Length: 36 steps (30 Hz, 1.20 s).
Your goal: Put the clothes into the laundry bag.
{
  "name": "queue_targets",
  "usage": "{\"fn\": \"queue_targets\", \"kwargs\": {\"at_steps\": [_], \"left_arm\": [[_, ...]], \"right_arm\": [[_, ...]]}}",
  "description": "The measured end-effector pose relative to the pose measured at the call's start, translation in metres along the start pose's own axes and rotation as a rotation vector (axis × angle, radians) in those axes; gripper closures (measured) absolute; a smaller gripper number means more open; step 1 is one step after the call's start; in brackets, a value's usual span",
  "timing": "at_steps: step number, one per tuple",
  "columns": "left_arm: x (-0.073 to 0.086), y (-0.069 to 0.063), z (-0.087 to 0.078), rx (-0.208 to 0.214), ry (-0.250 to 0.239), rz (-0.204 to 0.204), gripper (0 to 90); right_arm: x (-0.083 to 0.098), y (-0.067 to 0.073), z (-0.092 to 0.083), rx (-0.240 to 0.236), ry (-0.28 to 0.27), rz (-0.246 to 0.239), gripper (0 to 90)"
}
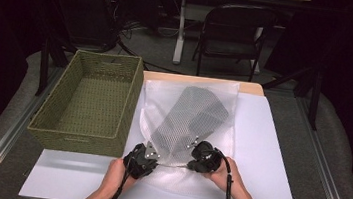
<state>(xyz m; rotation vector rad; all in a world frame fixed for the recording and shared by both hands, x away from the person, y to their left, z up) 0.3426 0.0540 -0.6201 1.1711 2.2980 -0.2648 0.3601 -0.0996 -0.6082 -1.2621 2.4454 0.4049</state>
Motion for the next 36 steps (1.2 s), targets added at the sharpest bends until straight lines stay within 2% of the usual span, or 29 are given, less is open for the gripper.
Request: {"fn": "queue_targets", "kwargs": {"at_steps": [1,3,5,9,13,17,18,21,23,26,29,32,36], "left_arm": [[0.000,0.000,0.000,0.007,-0.002,-0.006,82.0],[0.000,0.000,-0.002,0.023,0.010,-0.009,71.3],[0.001,0.000,-0.004,0.022,0.017,-0.006,63.2],[0.002,-0.001,-0.010,0.017,0.040,-0.013,45.1],[0.001,-0.005,-0.022,0.038,0.033,-0.011,36.5],[0.006,-0.007,-0.033,0.037,0.044,-0.009,28.0],[0.008,-0.006,-0.038,0.039,0.044,-0.013,26.5],[0.016,-0.002,-0.047,0.037,0.046,-0.027,17.5],[0.023,0.001,-0.052,0.043,0.039,-0.052,15.8],[0.034,0.006,-0.058,0.033,0.045,-0.076,12.8],[0.045,0.009,-0.063,0.028,0.057,-0.100,9.0],[0.056,0.012,-0.068,0.019,0.052,-0.131,7.7],[0.065,0.022,-0.067,0.001,0.044,-0.197,7.7]], "right_arm": [[0.001,0.000,0.002,0.006,0.009,-0.004,87.5],[0.003,0.000,0.006,0.017,0.029,-0.014,85.8],[0.003,0.000,0.006,0.018,0.030,-0.013,84.7],[0.005,-0.002,0.002,0.026,0.038,-0.031,75.5],[0.002,-0.004,-0.009,0.021,0.007,-0.034,58.4],[-0.002,-0.005,-0.016,0.032,-0.014,-0.022,43.7],[-0.002,-0.003,-0.018,0.027,-0.015,-0.024,38.4],[-0.005,0.003,-0.022,-0.003,-0.027,-0.029,30.1],[-0.008,0.007,-0.024,0.002,-0.037,-0.030,19.8],[-0.010,0.010,-0.027,-0.004,-0.052,-0.028,14.7],[-0.010,0.015,-0.028,-0.003,-0.045,-0.024,9.8],[-0.013,0.019,-0.031,0.000,-0.057,-0.034,7.8],[-0.014,0.022,-0.032,0.019,-0.060,-0.040,8.1]]}}
Point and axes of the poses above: each handheld gripper's, and its own axes: z roughly forward along the jaws, x roughly out of its underside, y roughly to its left, the point moved 9 cm from there along z, roughly forward along the jaws, and after that the axes turned 2 degrees about y, right-handed, at the moved point
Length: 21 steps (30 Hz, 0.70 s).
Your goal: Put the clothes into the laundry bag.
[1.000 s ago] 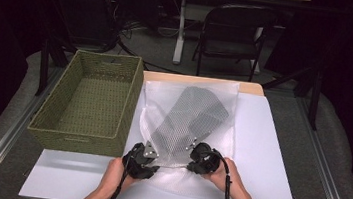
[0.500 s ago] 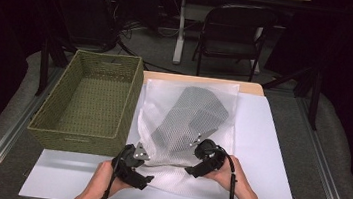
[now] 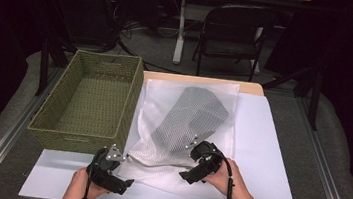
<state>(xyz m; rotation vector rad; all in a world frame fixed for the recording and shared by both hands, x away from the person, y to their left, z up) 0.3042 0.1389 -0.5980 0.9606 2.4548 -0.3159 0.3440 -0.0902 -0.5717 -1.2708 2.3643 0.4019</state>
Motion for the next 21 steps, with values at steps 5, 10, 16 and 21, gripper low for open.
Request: {"fn": "queue_targets", "kwargs": {"at_steps": [5,10,16,21], "left_arm": [[0.005,0.010,0.005,-0.027,0.012,-0.027,10.2],[0.009,0.016,0.012,-0.044,0.025,-0.059,14.1],[0.012,0.017,0.016,-0.052,0.040,-0.065,14.9],[0.014,0.020,0.015,-0.078,0.042,-0.075,16.4]], "right_arm": [[0.001,-0.001,0.002,0.018,-0.012,-0.016,9.5],[0.001,-0.001,0.004,0.024,-0.011,-0.029,11.1],[0.000,-0.001,0.004,0.030,-0.011,-0.031,12.3],[-0.001,-0.001,0.006,0.021,-0.010,-0.027,12.4]]}}
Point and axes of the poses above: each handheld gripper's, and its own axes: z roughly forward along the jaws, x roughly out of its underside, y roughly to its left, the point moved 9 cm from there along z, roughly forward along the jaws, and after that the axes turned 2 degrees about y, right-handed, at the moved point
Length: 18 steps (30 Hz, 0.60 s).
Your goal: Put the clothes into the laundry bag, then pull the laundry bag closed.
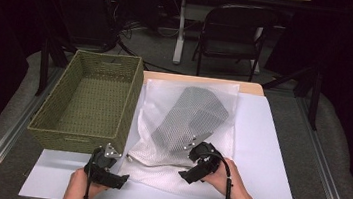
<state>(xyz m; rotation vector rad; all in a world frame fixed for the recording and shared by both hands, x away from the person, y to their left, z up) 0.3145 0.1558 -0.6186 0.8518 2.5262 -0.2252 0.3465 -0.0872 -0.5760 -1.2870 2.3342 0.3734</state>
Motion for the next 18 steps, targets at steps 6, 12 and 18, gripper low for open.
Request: {"fn": "queue_targets", "kwargs": {"at_steps": [6,12,18], "left_arm": [[0.001,0.001,0.000,-0.007,0.012,-0.003,19.9],[0.001,-0.005,0.002,0.003,-0.011,0.010,38.1],[-0.001,-0.016,0.004,0.034,-0.044,0.057,59.3]], "right_arm": [[-0.002,0.000,0.000,-0.003,-0.007,-0.009,12.7],[-0.007,0.002,0.000,-0.010,-0.034,-0.006,13.2],[-0.008,0.004,0.003,-0.020,-0.028,-0.015,13.6]]}}
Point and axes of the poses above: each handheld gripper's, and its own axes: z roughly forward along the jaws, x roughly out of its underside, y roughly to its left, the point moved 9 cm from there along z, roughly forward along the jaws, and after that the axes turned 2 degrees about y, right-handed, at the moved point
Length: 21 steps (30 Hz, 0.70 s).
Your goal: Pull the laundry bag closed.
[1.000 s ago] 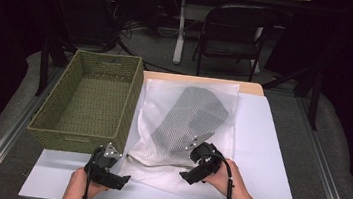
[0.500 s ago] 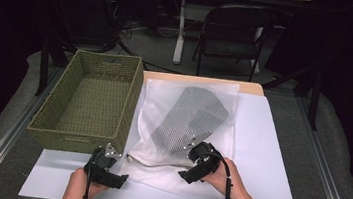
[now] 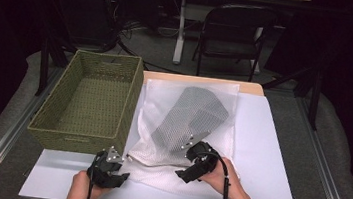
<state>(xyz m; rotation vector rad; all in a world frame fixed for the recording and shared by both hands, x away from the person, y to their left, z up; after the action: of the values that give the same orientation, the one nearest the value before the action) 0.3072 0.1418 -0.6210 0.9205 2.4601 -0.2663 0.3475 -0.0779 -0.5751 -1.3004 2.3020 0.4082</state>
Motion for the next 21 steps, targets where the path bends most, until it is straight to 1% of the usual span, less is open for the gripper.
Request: {"fn": "queue_targets", "kwargs": {"at_steps": [1,2,4,5,6,7,8,10,12,13,15,16,17,18,19,20,21], "left_arm": [[0.000,-0.001,0.000,0.000,0.001,0.004,61.5],[0.000,-0.001,0.000,-0.001,0.005,0.012,62.8],[0.000,-0.001,0.000,0.010,0.006,0.008,64.1],[0.000,-0.001,0.000,0.013,0.006,0.013,65.1],[-0.001,-0.001,0.000,0.017,0.000,0.014,67.6],[-0.001,-0.002,0.000,0.019,-0.001,0.021,71.5],[-0.002,-0.003,0.000,0.018,-0.001,0.030,77.5],[-0.003,-0.004,0.001,0.027,-0.003,0.036,84.2],[-0.003,-0.005,0.001,0.033,-0.002,0.044,87.0],[-0.003,-0.006,0.001,0.045,-0.002,0.044,87.5],[-0.002,-0.010,0.000,0.091,0.004,0.036,87.8],[-0.002,-0.013,0.000,0.099,0.008,0.044,87.9],[-0.002,-0.017,-0.001,0.119,0.011,0.056,88.0],[-0.001,-0.022,-0.001,0.145,0.021,0.060,88.1],[-0.001,-0.026,-0.001,0.152,0.026,0.080,88.1],[-0.001,-0.032,-0.001,0.165,0.031,0.091,88.0],[-0.001,-0.035,-0.002,0.180,0.033,0.092,88.0]], "right_arm": [[0.000,0.000,0.000,0.001,0.001,0.010,13.9],[0.000,0.000,0.000,0.004,0.002,0.005,14.0],[-0.002,0.000,-0.001,0.001,-0.002,0.013,14.4],[-0.002,0.001,-0.001,0.000,-0.005,0.009,14.5],[-0.003,0.001,0.000,-0.001,-0.007,0.005,14.6],[-0.004,0.002,0.000,-0.003,-0.006,0.004,14.7],[-0.004,0.003,0.001,-0.005,-0.003,0.001,15.2],[-0.004,0.005,0.002,-0.007,0.005,0.002,15.4],[-0.004,0.007,0.004,-0.011,0.008,-0.001,15.4],[-0.003,0.007,0.004,-0.012,0.011,0.000,15.4],[-0.003,0.007,0.004,-0.013,0.012,-0.008,15.4],[-0.003,0.008,0.005,-0.016,0.014,0.002,15.4],[-0.003,0.008,0.005,-0.017,0.017,0.003,15.4],[-0.003,0.008,0.006,-0.017,0.020,-0.003,15.4],[-0.002,0.009,0.007,-0.021,0.024,-0.009,15.4],[-0.002,0.009,0.008,-0.023,0.030,-0.001,15.4],[-0.001,0.009,0.008,-0.024,0.031,-0.006,15.4]]}}
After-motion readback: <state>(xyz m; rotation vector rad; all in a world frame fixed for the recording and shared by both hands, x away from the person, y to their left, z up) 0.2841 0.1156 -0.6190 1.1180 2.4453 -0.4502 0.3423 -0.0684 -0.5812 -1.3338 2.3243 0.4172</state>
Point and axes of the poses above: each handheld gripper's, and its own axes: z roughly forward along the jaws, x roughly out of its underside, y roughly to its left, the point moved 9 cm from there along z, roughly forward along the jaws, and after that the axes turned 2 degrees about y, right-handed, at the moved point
